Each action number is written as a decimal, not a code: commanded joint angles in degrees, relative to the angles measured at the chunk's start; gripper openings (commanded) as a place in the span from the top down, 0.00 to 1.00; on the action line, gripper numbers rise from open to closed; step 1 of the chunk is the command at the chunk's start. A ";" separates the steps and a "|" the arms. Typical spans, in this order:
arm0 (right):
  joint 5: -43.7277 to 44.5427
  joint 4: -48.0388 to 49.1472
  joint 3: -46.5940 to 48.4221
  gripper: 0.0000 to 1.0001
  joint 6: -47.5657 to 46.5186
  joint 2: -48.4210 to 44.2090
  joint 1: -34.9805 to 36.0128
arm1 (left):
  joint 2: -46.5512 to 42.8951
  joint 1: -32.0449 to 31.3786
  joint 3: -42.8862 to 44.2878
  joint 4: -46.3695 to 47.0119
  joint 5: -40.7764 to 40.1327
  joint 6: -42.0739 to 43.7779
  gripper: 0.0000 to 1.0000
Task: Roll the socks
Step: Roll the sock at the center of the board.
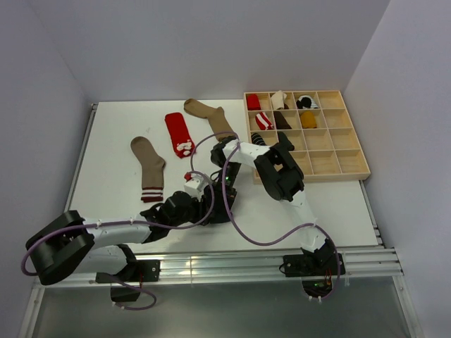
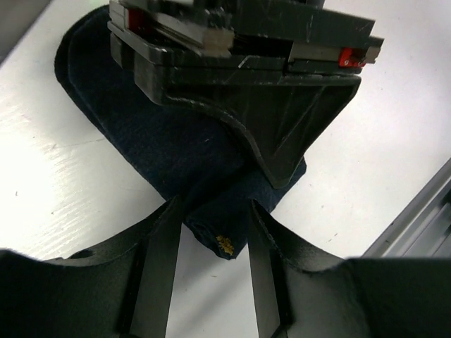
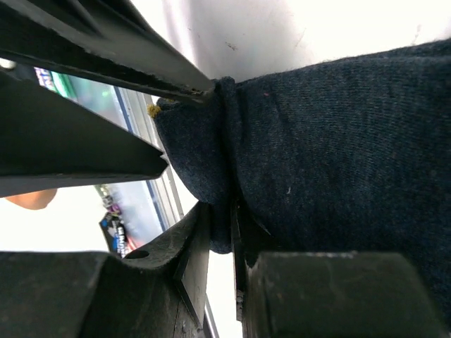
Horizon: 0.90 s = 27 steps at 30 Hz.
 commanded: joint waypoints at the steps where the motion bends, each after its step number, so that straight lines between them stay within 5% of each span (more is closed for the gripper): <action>1: 2.46 2.19 1.51 0.79 -0.02 2.26 -0.68 | 1.83 -0.36 2.27 5.31 1.59 1.60 0.53; 27: 2.02 3.68 2.30 0.79 3.50 3.05 -2.26 | 7.29 -0.36 0.34 10.05 4.41 -5.43 0.54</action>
